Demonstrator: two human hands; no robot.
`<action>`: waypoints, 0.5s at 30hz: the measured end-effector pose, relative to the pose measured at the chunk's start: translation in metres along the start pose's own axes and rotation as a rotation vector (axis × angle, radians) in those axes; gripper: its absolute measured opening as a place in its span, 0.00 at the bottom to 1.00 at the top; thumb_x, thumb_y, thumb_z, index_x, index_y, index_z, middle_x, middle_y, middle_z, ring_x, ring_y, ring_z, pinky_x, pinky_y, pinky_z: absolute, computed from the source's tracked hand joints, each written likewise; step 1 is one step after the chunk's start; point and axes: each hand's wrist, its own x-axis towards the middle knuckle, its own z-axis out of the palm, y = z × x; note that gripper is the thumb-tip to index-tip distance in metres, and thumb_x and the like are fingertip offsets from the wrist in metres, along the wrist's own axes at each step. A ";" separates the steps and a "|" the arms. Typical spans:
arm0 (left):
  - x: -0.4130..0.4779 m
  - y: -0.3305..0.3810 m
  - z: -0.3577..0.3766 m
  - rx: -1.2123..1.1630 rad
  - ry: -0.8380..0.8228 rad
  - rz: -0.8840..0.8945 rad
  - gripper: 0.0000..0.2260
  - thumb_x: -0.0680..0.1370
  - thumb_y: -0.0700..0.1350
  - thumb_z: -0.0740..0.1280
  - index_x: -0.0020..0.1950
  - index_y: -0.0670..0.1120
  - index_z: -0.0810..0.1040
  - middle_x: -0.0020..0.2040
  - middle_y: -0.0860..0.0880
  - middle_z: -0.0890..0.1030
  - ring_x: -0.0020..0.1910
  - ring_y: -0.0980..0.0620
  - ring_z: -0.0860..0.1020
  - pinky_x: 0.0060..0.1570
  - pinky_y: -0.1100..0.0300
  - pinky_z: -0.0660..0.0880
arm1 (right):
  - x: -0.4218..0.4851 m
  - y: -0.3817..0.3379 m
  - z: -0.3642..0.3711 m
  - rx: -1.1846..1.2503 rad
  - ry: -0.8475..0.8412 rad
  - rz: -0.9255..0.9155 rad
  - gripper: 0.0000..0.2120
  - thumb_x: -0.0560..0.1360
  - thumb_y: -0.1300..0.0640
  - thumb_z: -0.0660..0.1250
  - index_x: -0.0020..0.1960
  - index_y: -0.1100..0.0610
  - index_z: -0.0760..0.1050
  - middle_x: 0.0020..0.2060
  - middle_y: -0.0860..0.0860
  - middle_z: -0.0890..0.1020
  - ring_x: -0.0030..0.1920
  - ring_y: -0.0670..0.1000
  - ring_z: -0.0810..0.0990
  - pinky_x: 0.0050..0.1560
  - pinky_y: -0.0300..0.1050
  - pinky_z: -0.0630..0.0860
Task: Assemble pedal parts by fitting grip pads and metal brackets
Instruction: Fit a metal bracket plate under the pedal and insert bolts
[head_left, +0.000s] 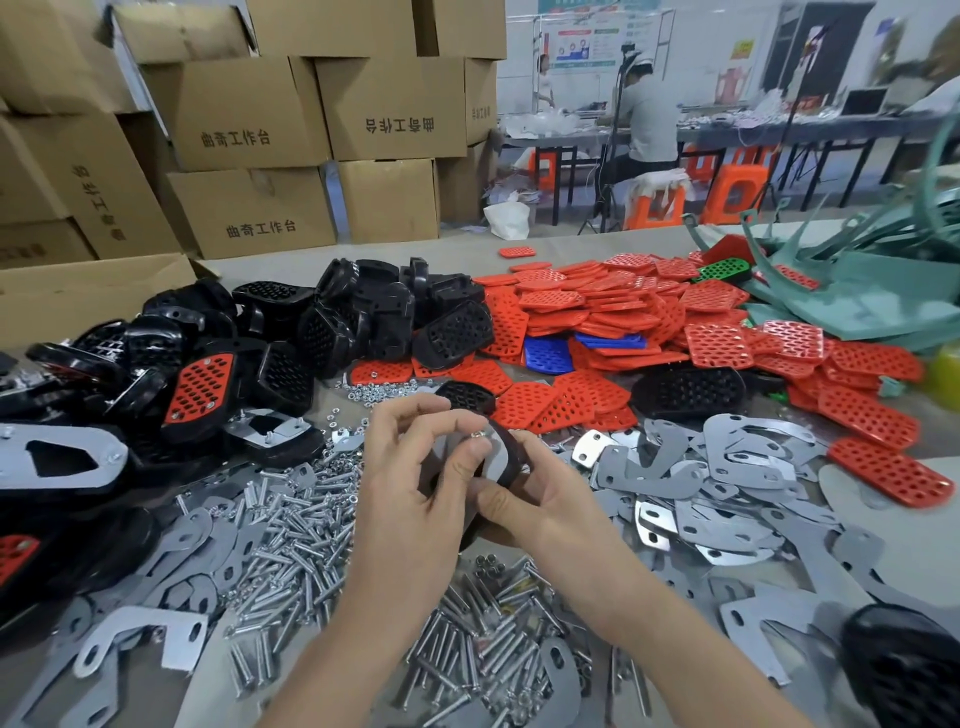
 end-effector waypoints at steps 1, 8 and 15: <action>0.000 0.000 0.000 0.004 -0.008 0.003 0.05 0.79 0.48 0.68 0.50 0.59 0.80 0.58 0.55 0.73 0.60 0.64 0.73 0.57 0.77 0.67 | 0.000 -0.001 0.000 0.017 -0.003 0.005 0.11 0.81 0.66 0.67 0.63 0.59 0.76 0.47 0.53 0.87 0.50 0.50 0.87 0.49 0.41 0.82; 0.003 -0.004 -0.003 -0.081 -0.035 -0.099 0.07 0.76 0.47 0.73 0.46 0.60 0.81 0.56 0.62 0.74 0.63 0.60 0.75 0.59 0.61 0.74 | -0.002 -0.002 0.000 -0.002 -0.008 0.009 0.12 0.81 0.64 0.68 0.64 0.59 0.76 0.51 0.58 0.87 0.52 0.54 0.87 0.52 0.46 0.83; 0.004 -0.002 -0.005 -0.070 -0.038 -0.075 0.02 0.76 0.54 0.70 0.48 0.59 0.82 0.57 0.62 0.75 0.61 0.60 0.76 0.54 0.64 0.76 | -0.002 -0.002 -0.001 -0.035 0.007 0.004 0.12 0.81 0.65 0.68 0.63 0.57 0.76 0.53 0.61 0.86 0.52 0.55 0.87 0.51 0.44 0.83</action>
